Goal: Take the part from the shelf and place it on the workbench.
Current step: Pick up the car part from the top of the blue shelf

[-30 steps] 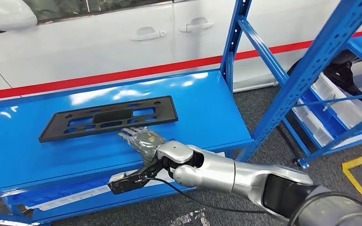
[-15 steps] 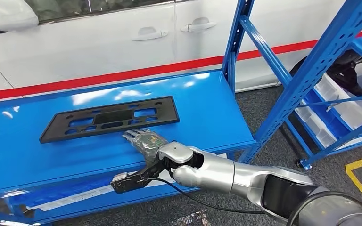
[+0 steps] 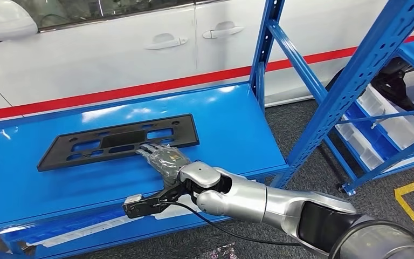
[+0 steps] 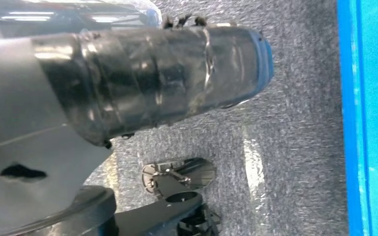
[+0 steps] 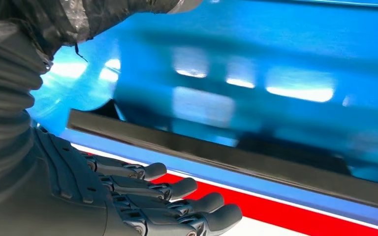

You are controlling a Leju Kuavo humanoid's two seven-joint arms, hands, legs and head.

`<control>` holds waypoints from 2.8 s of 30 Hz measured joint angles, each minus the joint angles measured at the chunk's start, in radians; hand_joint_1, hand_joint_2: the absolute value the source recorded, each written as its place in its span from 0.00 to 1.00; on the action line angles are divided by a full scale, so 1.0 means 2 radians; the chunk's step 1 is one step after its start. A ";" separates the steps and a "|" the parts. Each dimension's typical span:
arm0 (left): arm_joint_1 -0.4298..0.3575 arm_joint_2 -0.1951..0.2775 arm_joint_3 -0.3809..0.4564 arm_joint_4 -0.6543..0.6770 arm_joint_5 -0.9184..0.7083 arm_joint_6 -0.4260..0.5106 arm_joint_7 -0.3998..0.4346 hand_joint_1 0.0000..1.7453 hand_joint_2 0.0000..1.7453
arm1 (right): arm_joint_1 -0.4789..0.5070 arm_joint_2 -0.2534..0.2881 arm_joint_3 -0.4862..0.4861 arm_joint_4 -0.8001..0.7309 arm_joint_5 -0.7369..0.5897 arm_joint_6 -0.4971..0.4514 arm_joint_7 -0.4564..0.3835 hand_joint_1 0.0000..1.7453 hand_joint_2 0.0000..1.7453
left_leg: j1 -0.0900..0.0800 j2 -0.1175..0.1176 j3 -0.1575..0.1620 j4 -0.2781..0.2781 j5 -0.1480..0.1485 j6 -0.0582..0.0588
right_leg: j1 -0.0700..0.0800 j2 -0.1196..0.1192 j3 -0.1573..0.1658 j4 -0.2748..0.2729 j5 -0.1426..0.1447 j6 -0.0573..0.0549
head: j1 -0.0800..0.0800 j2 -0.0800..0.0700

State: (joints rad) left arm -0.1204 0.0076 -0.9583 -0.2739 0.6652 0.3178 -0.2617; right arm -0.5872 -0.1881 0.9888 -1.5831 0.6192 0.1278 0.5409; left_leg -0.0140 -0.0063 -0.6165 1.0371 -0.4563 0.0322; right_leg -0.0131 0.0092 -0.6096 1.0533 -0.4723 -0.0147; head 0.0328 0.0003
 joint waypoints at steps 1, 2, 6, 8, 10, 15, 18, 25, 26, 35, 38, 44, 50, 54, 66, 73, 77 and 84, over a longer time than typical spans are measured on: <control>0.000 0.000 0.000 0.000 0.000 0.000 0.000 0.00 0.00 | 0.000 0.000 -0.001 -0.001 0.004 -0.003 0.000 0.00 1.00 | -0.001 0.000 0.001 -0.004 0.001 0.001 | -0.001 0.000 0.001 -0.002 0.001 0.003 | 0.000 0.000; 0.001 0.000 0.000 0.000 -0.001 0.000 -0.001 0.00 0.00 | 0.001 0.001 -0.002 -0.003 0.007 -0.006 0.000 0.00 1.00 | 0.001 0.000 0.003 -0.008 0.003 0.002 | -0.001 0.000 0.001 -0.003 0.000 0.005 | 0.000 0.000; 0.001 -0.002 0.000 0.000 -0.002 0.000 -0.001 0.00 0.00 | 0.001 0.001 -0.010 -0.005 0.016 -0.015 0.001 0.00 1.00 | 0.006 0.002 0.013 -0.024 0.009 0.007 | 0.001 -0.001 -0.031 0.069 -0.040 0.011 | 0.000 0.000; 0.000 -0.002 0.000 0.000 -0.002 0.000 -0.001 0.00 0.00 | 0.005 0.001 -0.011 -0.005 0.016 -0.015 0.001 0.00 1.00 | 0.006 0.002 0.013 -0.022 0.008 0.008 | -0.001 -0.002 -0.058 0.120 -0.055 0.015 | 0.000 0.000; 0.001 -0.002 0.000 0.000 -0.002 -0.001 -0.001 0.00 0.00 | 0.007 0.001 -0.012 -0.005 0.016 -0.015 0.001 0.00 1.00 | 0.008 0.001 0.013 -0.018 0.004 0.007 | -0.004 -0.002 -0.055 0.106 -0.035 0.018 | 0.000 0.000; 0.001 -0.003 0.000 0.000 -0.002 -0.001 -0.001 0.00 0.00 | 0.007 0.002 -0.016 -0.006 0.016 -0.016 0.001 0.00 1.00 | 0.007 0.000 0.007 0.002 -0.009 -0.007 | -0.006 -0.001 -0.011 0.009 0.001 0.015 | 0.000 0.000; 0.001 -0.003 0.000 0.000 -0.002 -0.001 -0.001 0.00 0.00 | 0.008 0.003 -0.017 -0.007 0.016 -0.016 0.001 0.00 1.00 | 0.008 0.000 0.005 0.007 -0.014 -0.012 | -0.006 0.000 -0.009 0.008 0.002 0.005 | 0.000 0.000; 0.001 -0.004 0.000 0.000 -0.004 0.000 -0.001 0.00 0.00 | 0.009 0.005 -0.019 -0.007 0.028 -0.020 0.000 0.00 1.00 | 0.011 0.001 -0.061 0.134 -0.056 -0.019 | -0.004 -0.001 -0.005 0.007 0.000 -0.003 | 0.000 0.000; 0.001 -0.004 0.000 0.000 -0.004 0.000 -0.001 0.00 0.00 | 0.010 0.005 -0.019 -0.007 0.030 -0.021 0.000 0.00 1.00 | 0.011 0.001 -0.054 0.117 -0.042 -0.017 | -0.004 -0.001 -0.004 0.007 -0.001 -0.003 | 0.000 0.000; -0.001 -0.005 0.000 0.000 -0.010 -0.002 0.001 0.00 0.00 | 0.009 0.008 -0.023 -0.003 0.034 -0.006 0.001 0.00 1.00 | 0.007 0.000 0.008 -0.011 0.001 -0.001 | -0.002 0.000 -0.002 0.007 -0.009 0.012 | 0.001 0.000; -0.002 -0.005 0.000 0.000 -0.010 -0.002 0.001 0.00 0.00 | 0.012 0.008 -0.023 0.002 0.034 -0.005 0.002 0.00 1.00 | 0.007 0.000 0.014 -0.018 0.001 0.005 | -0.001 -0.001 -0.040 0.082 -0.043 0.014 | 0.001 0.000; 0.000 -0.005 0.000 0.000 -0.010 -0.002 0.001 0.00 0.00 | 0.019 0.008 -0.023 0.011 0.034 -0.005 0.001 0.00 1.00 | 0.007 -0.001 0.024 -0.008 -0.016 0.002 | -0.004 -0.003 -0.033 0.037 0.010 0.016 | 0.001 0.000; -0.002 -0.005 0.000 0.000 -0.010 -0.004 0.001 0.00 0.00 | 0.020 0.010 -0.023 0.015 0.035 -0.006 0.000 0.00 1.00 | 0.007 0.000 0.022 0.005 -0.030 -0.013 | -0.003 -0.001 -0.012 0.002 0.008 0.001 | 0.001 0.000; -0.002 -0.005 0.000 0.000 -0.010 -0.005 0.001 0.00 0.00 | 0.021 0.011 -0.023 0.016 0.034 -0.005 -0.001 0.00 1.00 | 0.010 0.001 -0.035 0.108 -0.067 -0.021 | -0.004 -0.003 -0.001 -0.001 0.004 -0.006 | 0.001 0.000; -0.002 -0.005 0.000 0.000 -0.011 0.000 0.000 0.00 0.00 | 0.024 0.012 -0.023 0.026 0.028 0.007 -0.003 1.00 1.00 | 0.006 0.001 0.005 -0.024 0.015 0.001 | -0.001 0.000 0.005 0.008 -0.017 0.010 | 0.001 0.000; -0.002 -0.005 0.000 0.000 -0.010 -0.004 -0.006 0.00 0.00 | 0.025 0.012 -0.023 0.028 0.014 0.013 -0.005 1.00 1.00 | 0.009 0.000 0.010 -0.021 0.009 0.003 | -0.005 -0.003 -0.038 0.079 -0.024 0.017 | 0.002 0.000; -0.003 -0.006 0.000 0.000 -0.010 -0.005 -0.008 0.00 0.00 | 0.025 0.012 -0.023 0.028 0.012 0.013 -0.007 1.00 1.00 | 0.009 -0.002 0.005 -0.004 -0.001 -0.009 | -0.005 -0.001 -0.003 0.003 -0.001 0.014 | 0.002 0.000; -0.003 -0.006 0.000 0.000 -0.010 -0.007 -0.009 0.00 0.00 | 0.024 0.012 -0.023 0.027 0.009 0.013 -0.009 1.00 1.00 | 0.012 0.000 -0.040 0.096 -0.053 -0.022 | -0.007 -0.002 0.001 -0.002 0.004 -0.002 | 0.002 0.000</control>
State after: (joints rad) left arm -0.1264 -0.0034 -0.9583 -0.2739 0.6455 0.3039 -0.2796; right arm -0.5387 -0.1633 0.9426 -1.5288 0.6376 0.1530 0.5234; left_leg 0.0100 -0.0065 -0.6966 1.2283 -0.5625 -0.0125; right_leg -0.0273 0.0061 -0.6083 1.0502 -0.4646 -0.0180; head 0.0360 0.0004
